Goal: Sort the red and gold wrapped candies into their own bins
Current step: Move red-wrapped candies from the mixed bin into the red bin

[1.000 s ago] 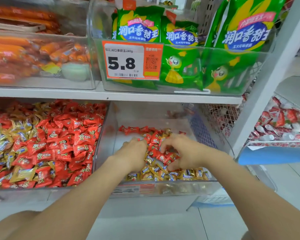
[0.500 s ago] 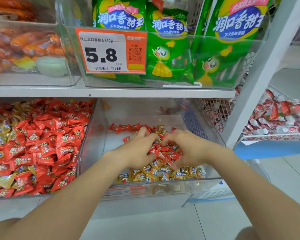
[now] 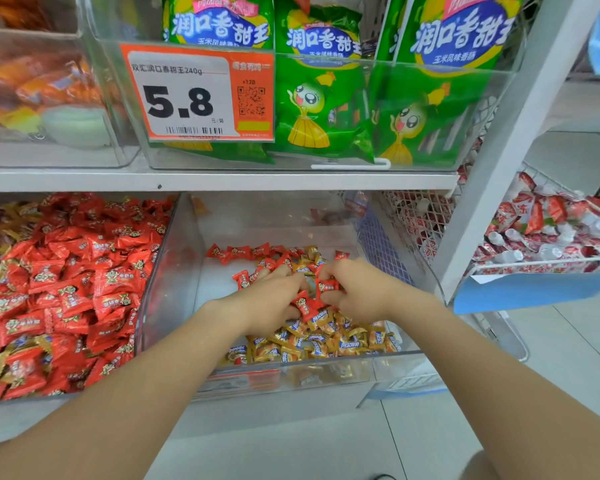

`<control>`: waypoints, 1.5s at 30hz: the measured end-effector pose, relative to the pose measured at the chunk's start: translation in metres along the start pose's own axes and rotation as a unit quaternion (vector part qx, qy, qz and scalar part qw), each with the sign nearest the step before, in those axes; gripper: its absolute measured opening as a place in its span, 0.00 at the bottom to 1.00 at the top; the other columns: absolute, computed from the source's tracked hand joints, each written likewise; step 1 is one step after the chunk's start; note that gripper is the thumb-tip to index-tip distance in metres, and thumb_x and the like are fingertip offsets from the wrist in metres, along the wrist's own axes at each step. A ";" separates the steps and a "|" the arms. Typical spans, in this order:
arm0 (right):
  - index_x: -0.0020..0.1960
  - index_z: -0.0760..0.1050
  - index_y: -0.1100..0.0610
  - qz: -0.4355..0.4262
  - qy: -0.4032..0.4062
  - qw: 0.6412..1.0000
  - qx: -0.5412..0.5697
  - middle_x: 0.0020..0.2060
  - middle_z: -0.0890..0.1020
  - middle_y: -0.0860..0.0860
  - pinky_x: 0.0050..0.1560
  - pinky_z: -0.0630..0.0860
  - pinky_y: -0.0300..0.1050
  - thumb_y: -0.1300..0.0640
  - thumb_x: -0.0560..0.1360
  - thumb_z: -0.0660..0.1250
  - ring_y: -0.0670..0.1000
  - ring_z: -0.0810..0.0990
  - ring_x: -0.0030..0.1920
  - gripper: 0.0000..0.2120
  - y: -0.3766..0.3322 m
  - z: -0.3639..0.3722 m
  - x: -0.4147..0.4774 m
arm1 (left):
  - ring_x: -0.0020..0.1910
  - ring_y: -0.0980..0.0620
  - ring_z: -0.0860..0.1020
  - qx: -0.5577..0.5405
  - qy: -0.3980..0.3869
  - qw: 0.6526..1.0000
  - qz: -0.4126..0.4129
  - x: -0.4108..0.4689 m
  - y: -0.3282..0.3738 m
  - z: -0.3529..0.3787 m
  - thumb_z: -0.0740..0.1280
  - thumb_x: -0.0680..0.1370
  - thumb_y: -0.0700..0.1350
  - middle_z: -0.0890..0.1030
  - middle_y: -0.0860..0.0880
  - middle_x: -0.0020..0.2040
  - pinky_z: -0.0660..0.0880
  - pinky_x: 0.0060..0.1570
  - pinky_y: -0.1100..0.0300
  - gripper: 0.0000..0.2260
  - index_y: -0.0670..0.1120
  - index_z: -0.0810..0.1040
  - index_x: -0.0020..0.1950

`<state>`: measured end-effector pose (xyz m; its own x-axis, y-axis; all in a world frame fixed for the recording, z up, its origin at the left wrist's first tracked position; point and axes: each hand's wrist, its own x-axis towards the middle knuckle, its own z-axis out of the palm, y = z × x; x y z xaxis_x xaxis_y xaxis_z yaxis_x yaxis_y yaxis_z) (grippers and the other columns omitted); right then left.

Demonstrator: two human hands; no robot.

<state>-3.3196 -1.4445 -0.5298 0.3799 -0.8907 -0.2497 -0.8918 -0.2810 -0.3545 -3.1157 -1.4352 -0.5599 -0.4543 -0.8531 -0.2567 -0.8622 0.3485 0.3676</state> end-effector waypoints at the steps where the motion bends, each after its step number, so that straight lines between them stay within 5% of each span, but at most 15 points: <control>1: 0.70 0.75 0.55 0.010 0.005 1.000 0.008 0.54 0.81 0.57 0.50 0.72 0.46 0.52 0.83 0.68 0.55 0.78 0.50 0.17 0.000 -0.003 -0.001 | 0.59 0.47 0.66 0.000 0.008 1.000 0.003 -0.001 -0.002 -0.001 0.68 0.83 0.46 0.68 0.51 0.58 0.69 0.60 0.49 0.11 0.54 0.69 0.62; 6: 0.67 0.77 0.59 0.046 0.043 0.992 0.108 0.41 0.79 0.49 0.37 0.73 0.40 0.55 0.85 0.66 0.48 0.79 0.36 0.13 0.000 -0.014 -0.009 | 0.51 0.49 0.70 -0.045 0.044 0.998 0.008 -0.007 -0.005 -0.005 0.66 0.82 0.38 0.71 0.52 0.49 0.67 0.46 0.55 0.11 0.52 0.68 0.55; 11: 0.65 0.76 0.63 0.091 0.008 0.940 0.328 0.48 0.79 0.51 0.36 0.78 0.36 0.61 0.87 0.58 0.51 0.82 0.41 0.12 -0.011 -0.012 -0.015 | 0.43 0.50 0.70 -0.127 0.106 0.986 0.002 -0.015 0.000 -0.010 0.64 0.82 0.36 0.73 0.48 0.47 0.70 0.40 0.55 0.11 0.50 0.66 0.50; 14: 0.54 0.79 0.61 0.135 0.009 0.913 0.386 0.38 0.75 0.55 0.31 0.68 0.43 0.62 0.83 0.57 0.53 0.74 0.35 0.12 -0.018 -0.010 -0.011 | 0.37 0.51 0.69 -0.174 0.175 0.969 -0.024 -0.021 0.008 -0.016 0.66 0.84 0.40 0.75 0.49 0.42 0.67 0.35 0.56 0.09 0.48 0.67 0.49; 17: 0.41 0.72 0.57 0.169 0.010 0.878 0.448 0.31 0.68 0.51 0.28 0.58 0.43 0.52 0.77 0.56 0.51 0.65 0.28 0.12 -0.019 -0.015 -0.007 | 0.34 0.51 0.70 -0.201 0.198 0.957 -0.074 -0.029 0.011 -0.018 0.67 0.84 0.44 0.75 0.49 0.39 0.66 0.33 0.56 0.08 0.48 0.69 0.49; 21: 0.41 0.74 0.59 0.117 0.030 0.926 0.358 0.31 0.72 0.52 0.27 0.65 0.43 0.48 0.84 0.55 0.52 0.71 0.28 0.20 -0.020 -0.014 -0.007 | 0.33 0.51 0.77 -0.241 0.211 0.938 -0.130 -0.039 0.011 -0.019 0.68 0.83 0.44 0.81 0.45 0.41 0.69 0.31 0.60 0.07 0.47 0.71 0.49; 25: 0.45 0.76 0.69 0.076 0.010 0.976 0.203 0.35 0.73 0.57 0.34 0.66 0.46 0.60 0.86 0.58 0.54 0.71 0.35 0.17 -0.019 -0.006 -0.004 | 0.32 0.60 0.75 -0.247 0.213 0.935 -0.137 -0.045 0.008 -0.018 0.62 0.82 0.34 0.84 0.44 0.47 0.66 0.26 0.70 0.06 0.45 0.70 0.51; 27: 0.56 0.78 0.61 0.072 -0.001 0.982 0.173 0.37 0.76 0.58 0.35 0.65 0.47 0.64 0.83 0.56 0.55 0.71 0.36 0.12 -0.021 -0.002 -0.003 | 0.37 0.57 0.79 -0.247 0.201 0.938 -0.137 -0.049 0.007 -0.017 0.60 0.79 0.32 0.85 0.43 0.45 0.73 0.31 0.64 0.12 0.46 0.68 0.57; 29: 0.70 0.76 0.59 0.069 0.010 0.986 0.155 0.45 0.82 0.57 0.33 0.69 0.44 0.67 0.81 0.55 0.52 0.74 0.33 0.21 -0.026 -0.002 -0.003 | 0.46 0.48 0.81 -0.223 0.200 0.944 -0.140 -0.047 0.003 -0.016 0.61 0.76 0.30 0.83 0.43 0.43 0.79 0.45 0.49 0.21 0.48 0.67 0.65; 31: 0.57 0.81 0.63 0.054 0.043 0.990 0.121 0.43 0.82 0.55 0.34 0.72 0.44 0.64 0.82 0.56 0.51 0.75 0.34 0.15 -0.028 -0.004 -0.002 | 0.53 0.44 0.78 -0.179 0.195 0.951 -0.161 -0.043 -0.001 -0.015 0.62 0.75 0.29 0.81 0.44 0.48 0.76 0.50 0.49 0.25 0.48 0.67 0.69; 34: 0.39 0.76 0.64 0.028 0.076 0.992 0.093 0.32 0.77 0.54 0.38 0.75 0.50 0.56 0.83 0.58 0.53 0.71 0.31 0.18 -0.027 -0.002 0.002 | 0.65 0.42 0.73 -0.149 0.186 0.949 -0.208 -0.035 -0.008 -0.014 0.65 0.78 0.31 0.72 0.42 0.65 0.70 0.58 0.56 0.23 0.46 0.72 0.71; 37: 0.55 0.81 0.60 -0.003 0.038 0.997 0.065 0.41 0.82 0.55 0.46 0.81 0.57 0.66 0.82 0.56 0.56 0.80 0.40 0.14 -0.026 0.007 0.008 | 0.69 0.38 0.71 -0.125 0.185 0.949 -0.221 -0.028 -0.012 -0.014 0.66 0.78 0.30 0.66 0.41 0.71 0.69 0.66 0.53 0.24 0.46 0.73 0.73; 40: 0.71 0.74 0.50 -0.031 -0.010 0.999 0.034 0.55 0.77 0.55 0.55 0.79 0.53 0.71 0.79 0.55 0.56 0.78 0.56 0.27 -0.027 0.009 0.010 | 0.73 0.36 0.66 -0.104 0.146 0.958 -0.224 -0.026 -0.012 -0.013 0.64 0.77 0.28 0.63 0.41 0.74 0.69 0.68 0.50 0.31 0.47 0.68 0.78; 43: 0.78 0.63 0.45 -0.055 -0.060 0.997 -0.008 0.60 0.64 0.51 0.64 0.75 0.57 0.63 0.84 0.56 0.56 0.73 0.61 0.26 -0.026 0.019 0.013 | 0.74 0.37 0.65 -0.094 0.114 0.964 -0.222 -0.025 -0.013 -0.011 0.65 0.78 0.29 0.63 0.42 0.76 0.70 0.69 0.48 0.34 0.50 0.63 0.81; 45: 0.79 0.59 0.43 -0.054 -0.076 0.995 -0.042 0.60 0.62 0.51 0.66 0.73 0.61 0.49 0.87 0.55 0.57 0.71 0.61 0.20 -0.028 0.027 0.012 | 0.74 0.37 0.66 -0.101 0.104 0.965 -0.220 -0.022 -0.017 -0.008 0.66 0.79 0.32 0.63 0.43 0.76 0.70 0.70 0.48 0.32 0.50 0.63 0.81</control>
<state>-3.2840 -1.4376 -0.5468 0.5022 -0.7907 -0.3502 -0.8585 -0.4072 -0.3117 -3.0896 -1.4251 -0.5531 0.0184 -0.9681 -0.2500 -0.8907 -0.1295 0.4358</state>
